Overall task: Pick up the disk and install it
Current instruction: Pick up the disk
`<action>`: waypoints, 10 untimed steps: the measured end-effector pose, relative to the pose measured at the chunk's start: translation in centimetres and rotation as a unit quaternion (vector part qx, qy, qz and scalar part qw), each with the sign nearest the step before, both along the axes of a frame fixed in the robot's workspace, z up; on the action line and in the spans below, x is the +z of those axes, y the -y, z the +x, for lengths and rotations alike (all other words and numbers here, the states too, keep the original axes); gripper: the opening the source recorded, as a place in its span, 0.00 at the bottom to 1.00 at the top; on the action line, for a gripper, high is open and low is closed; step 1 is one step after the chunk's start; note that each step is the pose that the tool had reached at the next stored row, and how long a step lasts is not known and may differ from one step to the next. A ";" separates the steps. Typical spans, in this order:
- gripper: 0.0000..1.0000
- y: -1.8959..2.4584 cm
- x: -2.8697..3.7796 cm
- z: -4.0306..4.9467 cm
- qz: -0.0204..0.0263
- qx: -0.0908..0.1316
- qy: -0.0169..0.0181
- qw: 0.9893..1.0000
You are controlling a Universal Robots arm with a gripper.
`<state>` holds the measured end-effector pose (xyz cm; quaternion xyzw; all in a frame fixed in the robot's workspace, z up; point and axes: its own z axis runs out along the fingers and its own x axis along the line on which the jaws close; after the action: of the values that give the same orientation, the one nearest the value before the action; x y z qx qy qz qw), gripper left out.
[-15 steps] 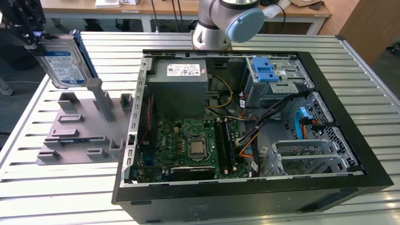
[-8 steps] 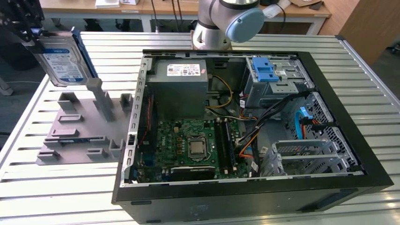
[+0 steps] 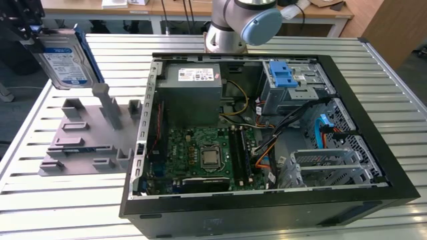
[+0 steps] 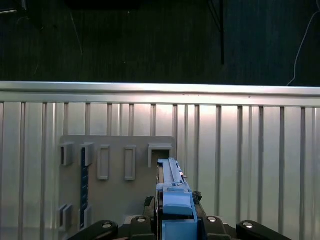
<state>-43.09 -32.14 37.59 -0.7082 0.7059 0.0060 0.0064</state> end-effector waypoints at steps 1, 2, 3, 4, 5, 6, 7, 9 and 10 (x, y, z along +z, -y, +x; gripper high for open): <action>0.37 0.00 0.08 0.00 0.000 0.000 0.000 1.000; 0.37 0.00 0.13 0.00 0.000 0.000 0.000 1.000; 0.37 0.00 0.13 0.00 0.000 0.000 0.000 1.000; 0.37 0.00 0.13 0.00 0.000 0.000 0.000 1.000; 0.37 0.00 0.14 0.00 0.000 0.000 0.000 1.000; 0.37 0.00 0.14 0.00 0.000 0.000 0.000 1.000; 0.37 0.00 0.15 0.00 0.000 0.000 0.000 1.000; 0.37 0.00 0.15 0.00 0.000 0.000 0.000 1.000; 0.37 0.00 0.15 0.00 0.000 0.000 0.000 1.000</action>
<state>-43.08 -32.14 37.74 -0.7082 0.7060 0.0063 0.0067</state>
